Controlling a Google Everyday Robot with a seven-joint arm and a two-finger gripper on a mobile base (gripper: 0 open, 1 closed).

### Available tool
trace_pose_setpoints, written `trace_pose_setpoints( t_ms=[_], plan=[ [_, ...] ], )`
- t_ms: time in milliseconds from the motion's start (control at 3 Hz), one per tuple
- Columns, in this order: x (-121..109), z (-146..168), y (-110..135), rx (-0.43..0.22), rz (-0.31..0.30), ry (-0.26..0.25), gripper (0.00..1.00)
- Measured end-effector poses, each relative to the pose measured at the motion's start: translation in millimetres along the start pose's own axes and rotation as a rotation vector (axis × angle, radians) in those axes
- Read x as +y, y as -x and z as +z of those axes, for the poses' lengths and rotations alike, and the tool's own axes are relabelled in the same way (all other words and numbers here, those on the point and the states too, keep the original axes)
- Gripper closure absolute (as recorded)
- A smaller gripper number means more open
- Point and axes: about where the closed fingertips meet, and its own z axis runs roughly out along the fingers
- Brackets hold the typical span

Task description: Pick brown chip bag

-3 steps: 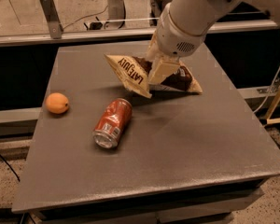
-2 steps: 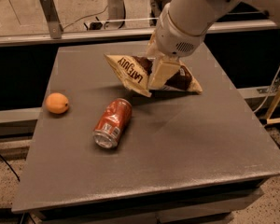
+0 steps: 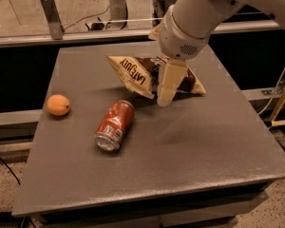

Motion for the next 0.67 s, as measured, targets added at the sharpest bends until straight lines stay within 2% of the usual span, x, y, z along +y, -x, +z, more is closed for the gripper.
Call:
trace_pose_setpoints(
  t_ms=[333, 667],
  plan=[
    [-22, 26, -21, 0.008, 0.034, -0.037, 0.0],
    [-38, 48, -30, 0.016, 0.039, -0.066, 0.0]
  ],
)
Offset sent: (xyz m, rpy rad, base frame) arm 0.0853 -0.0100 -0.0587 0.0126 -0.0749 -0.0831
